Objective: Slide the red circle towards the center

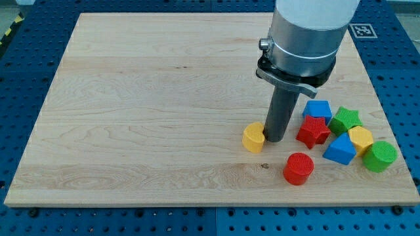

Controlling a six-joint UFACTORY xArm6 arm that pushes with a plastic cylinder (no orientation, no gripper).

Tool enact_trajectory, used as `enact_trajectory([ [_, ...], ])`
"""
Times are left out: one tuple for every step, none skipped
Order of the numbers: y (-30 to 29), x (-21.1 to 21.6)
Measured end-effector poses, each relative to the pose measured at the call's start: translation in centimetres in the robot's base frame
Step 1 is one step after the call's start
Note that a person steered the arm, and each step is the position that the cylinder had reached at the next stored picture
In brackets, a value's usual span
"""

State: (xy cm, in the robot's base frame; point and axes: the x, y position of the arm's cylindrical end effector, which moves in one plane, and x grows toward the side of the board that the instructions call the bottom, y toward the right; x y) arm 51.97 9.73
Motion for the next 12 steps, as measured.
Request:
enact_trajectory([
  [0.0, 0.3],
  [0.0, 1.3],
  [0.0, 2.3],
  [0.5, 2.4],
  [0.9, 2.4],
  [1.8, 2.4],
  [3.0, 2.4],
  [3.7, 2.7],
  [4.3, 4.3],
  [4.9, 5.7],
  [5.9, 5.7],
  [8.0, 6.4],
])
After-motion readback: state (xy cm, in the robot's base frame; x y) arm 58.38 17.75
